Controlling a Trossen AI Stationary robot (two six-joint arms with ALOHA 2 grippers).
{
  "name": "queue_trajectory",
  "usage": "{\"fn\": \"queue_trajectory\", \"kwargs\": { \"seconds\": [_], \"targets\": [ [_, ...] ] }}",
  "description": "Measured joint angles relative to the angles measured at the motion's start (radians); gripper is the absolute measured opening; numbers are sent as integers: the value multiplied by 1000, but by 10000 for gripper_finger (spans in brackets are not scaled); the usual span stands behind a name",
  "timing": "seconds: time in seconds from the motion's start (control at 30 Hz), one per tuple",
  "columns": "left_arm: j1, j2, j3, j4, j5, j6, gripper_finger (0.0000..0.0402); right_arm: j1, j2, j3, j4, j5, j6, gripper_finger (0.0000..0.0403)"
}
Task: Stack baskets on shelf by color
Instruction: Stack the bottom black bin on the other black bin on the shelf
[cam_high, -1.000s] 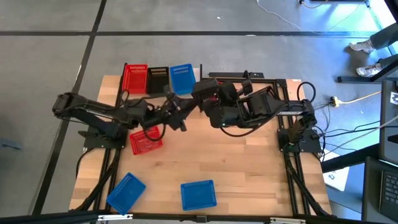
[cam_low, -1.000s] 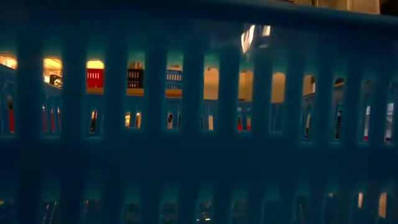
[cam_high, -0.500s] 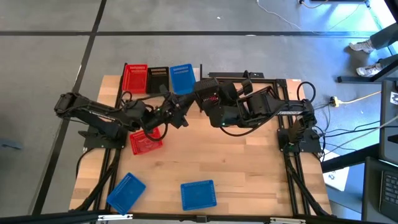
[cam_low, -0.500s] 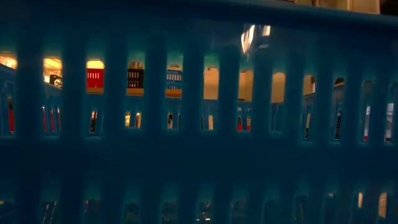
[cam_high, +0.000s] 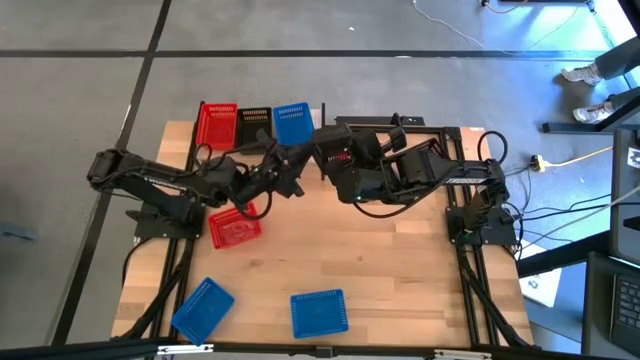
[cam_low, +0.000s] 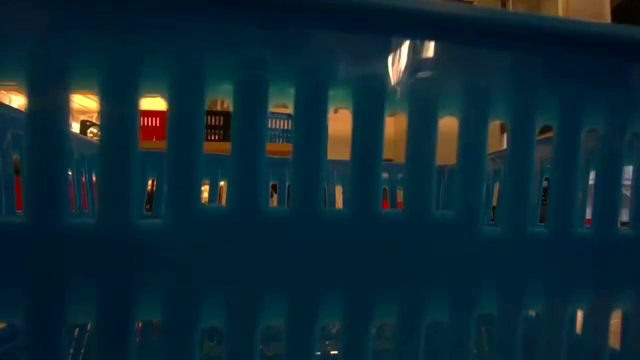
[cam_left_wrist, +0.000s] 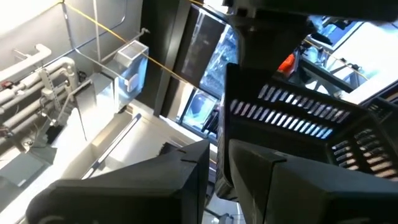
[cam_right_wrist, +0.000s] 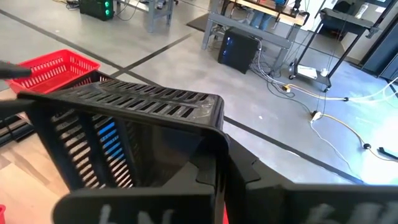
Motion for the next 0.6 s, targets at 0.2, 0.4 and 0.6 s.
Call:
{"fn": "queue_trajectory", "kwargs": {
  "seconds": [0.2,0.4,0.6],
  "targets": [
    [0,0,0,-27,8,-24,57,0,0,0,-1,0,0,0],
    [5,0,0,-64,11,-69,57,1,-1,0,0,-3,0,0],
    [28,0,0,-62,14,-71,57,0,-1,0,0,-2,0,0]
  ]
}}
